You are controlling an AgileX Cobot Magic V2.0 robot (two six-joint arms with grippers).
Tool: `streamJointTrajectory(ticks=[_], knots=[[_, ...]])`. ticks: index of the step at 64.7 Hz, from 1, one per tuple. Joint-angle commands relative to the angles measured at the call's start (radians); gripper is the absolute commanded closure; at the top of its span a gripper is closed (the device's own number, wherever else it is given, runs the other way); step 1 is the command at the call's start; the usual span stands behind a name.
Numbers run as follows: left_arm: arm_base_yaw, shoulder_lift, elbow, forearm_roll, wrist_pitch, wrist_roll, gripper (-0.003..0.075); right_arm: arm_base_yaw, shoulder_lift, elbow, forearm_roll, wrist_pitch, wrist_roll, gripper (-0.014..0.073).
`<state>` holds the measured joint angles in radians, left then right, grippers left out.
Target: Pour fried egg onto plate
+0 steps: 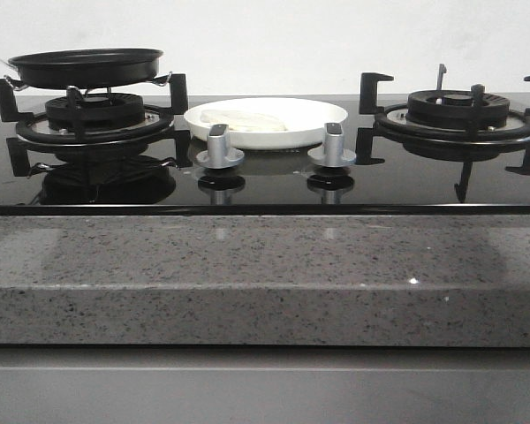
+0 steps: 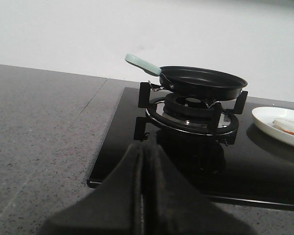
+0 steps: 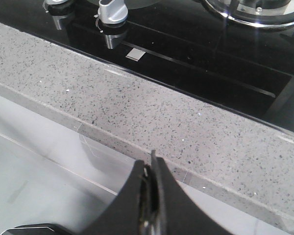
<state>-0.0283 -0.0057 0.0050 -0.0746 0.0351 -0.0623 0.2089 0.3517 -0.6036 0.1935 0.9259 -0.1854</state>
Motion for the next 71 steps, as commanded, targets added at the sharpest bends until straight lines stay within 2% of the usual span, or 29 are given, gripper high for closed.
streamJointTrajectory(ticks=[1, 16, 25, 29, 39, 43, 50, 58, 71], knots=[[-0.006, -0.019, 0.006, 0.002, -0.086, -0.01, 0.0739, -0.004, 0.009, -0.026, 0.001, -0.06, -0.01, 0.0662], [-0.006, -0.019, 0.006, 0.002, -0.086, -0.01, 0.0739, -0.004, 0.009, -0.026, 0.001, -0.061, -0.01, 0.0662], [-0.006, -0.019, 0.006, 0.002, -0.086, -0.01, 0.0739, -0.023, -0.033, 0.042, -0.001, -0.112, -0.01, 0.0662], [-0.006, -0.019, 0.006, 0.002, -0.086, -0.01, 0.0739, -0.045, -0.059, 0.092, -0.004, -0.182, -0.01, 0.0662], [-0.006, -0.019, 0.006, 0.002, -0.086, -0.01, 0.0739, -0.102, -0.16, 0.276, -0.004, -0.538, -0.01, 0.0662], [-0.006, -0.019, 0.006, 0.002, -0.086, -0.01, 0.0739, -0.123, -0.213, 0.352, -0.004, -0.63, -0.01, 0.0662], [-0.006, -0.019, 0.006, 0.002, -0.086, -0.01, 0.0739, -0.163, -0.287, 0.47, -0.003, -0.714, -0.01, 0.0662], [-0.006, -0.019, 0.006, 0.002, -0.086, -0.01, 0.0739, -0.191, -0.36, 0.561, -0.003, -0.746, -0.01, 0.0662], [-0.006, -0.018, 0.006, 0.002, -0.086, -0.01, 0.0739, -0.197, -0.381, 0.626, -0.003, -0.849, -0.01, 0.0662]])
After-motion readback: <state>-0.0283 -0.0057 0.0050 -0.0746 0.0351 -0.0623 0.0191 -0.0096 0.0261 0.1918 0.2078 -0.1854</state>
